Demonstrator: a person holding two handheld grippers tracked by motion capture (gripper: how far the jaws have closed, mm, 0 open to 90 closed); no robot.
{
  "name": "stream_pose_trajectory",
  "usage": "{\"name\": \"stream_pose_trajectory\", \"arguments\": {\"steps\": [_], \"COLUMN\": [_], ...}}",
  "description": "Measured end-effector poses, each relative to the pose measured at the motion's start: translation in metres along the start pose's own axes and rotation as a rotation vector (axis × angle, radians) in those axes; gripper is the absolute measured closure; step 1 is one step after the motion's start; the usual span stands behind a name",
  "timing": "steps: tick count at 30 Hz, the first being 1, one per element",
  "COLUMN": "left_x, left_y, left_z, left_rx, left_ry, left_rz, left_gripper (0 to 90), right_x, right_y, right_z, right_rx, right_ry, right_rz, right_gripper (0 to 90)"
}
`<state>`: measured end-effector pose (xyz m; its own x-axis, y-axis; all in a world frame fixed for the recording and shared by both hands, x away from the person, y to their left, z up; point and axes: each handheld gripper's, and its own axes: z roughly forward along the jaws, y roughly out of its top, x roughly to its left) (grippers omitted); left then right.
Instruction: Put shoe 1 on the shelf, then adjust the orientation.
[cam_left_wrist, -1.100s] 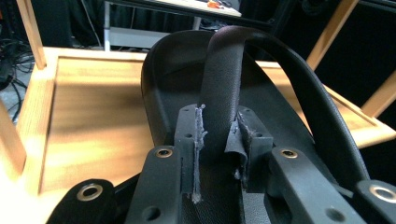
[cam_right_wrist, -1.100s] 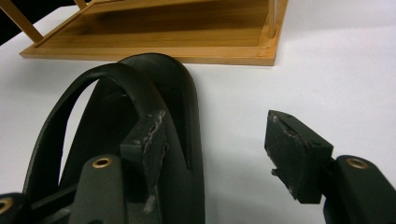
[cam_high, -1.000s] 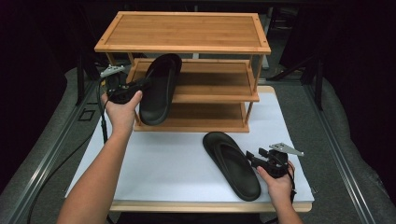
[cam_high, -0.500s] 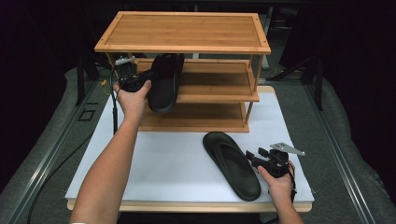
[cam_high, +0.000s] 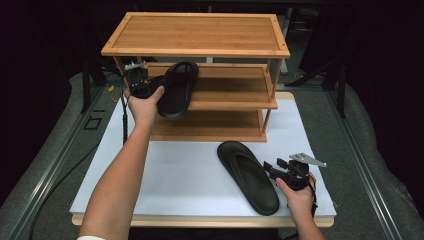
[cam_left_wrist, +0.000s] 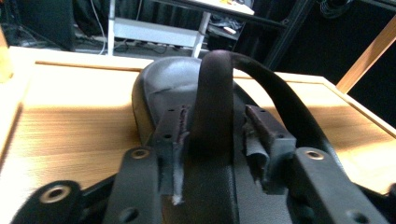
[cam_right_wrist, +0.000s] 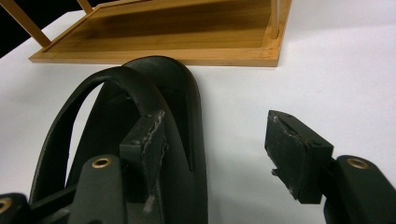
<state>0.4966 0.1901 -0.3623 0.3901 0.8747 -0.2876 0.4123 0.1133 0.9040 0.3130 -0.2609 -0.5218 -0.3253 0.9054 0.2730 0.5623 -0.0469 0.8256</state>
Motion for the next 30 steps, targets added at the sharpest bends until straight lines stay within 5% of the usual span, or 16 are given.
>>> {"name": "stream_pose_trajectory", "arguments": {"steps": [16, 24, 30], "left_x": [-0.006, -0.014, -0.015], "left_y": [-0.005, -0.008, -0.012], "left_z": [-0.035, -0.064, -0.086], "left_rx": [0.01, -0.009, -0.018], "left_ry": [-0.003, -0.04, -0.068], "left_rz": [0.121, 0.156, 0.139], "left_gripper": [51.7, 49.6, 51.0], "right_x": [0.006, 0.009, 0.011], "right_y": [0.002, 0.005, 0.009], "right_z": [-0.003, -0.011, -0.012], "right_rx": [-0.008, -0.026, -0.025], "right_ry": [-0.015, -0.045, -0.051], "right_rz": [-0.066, -0.123, -0.14], "right_gripper": [37.7, 41.2, 40.1]}}
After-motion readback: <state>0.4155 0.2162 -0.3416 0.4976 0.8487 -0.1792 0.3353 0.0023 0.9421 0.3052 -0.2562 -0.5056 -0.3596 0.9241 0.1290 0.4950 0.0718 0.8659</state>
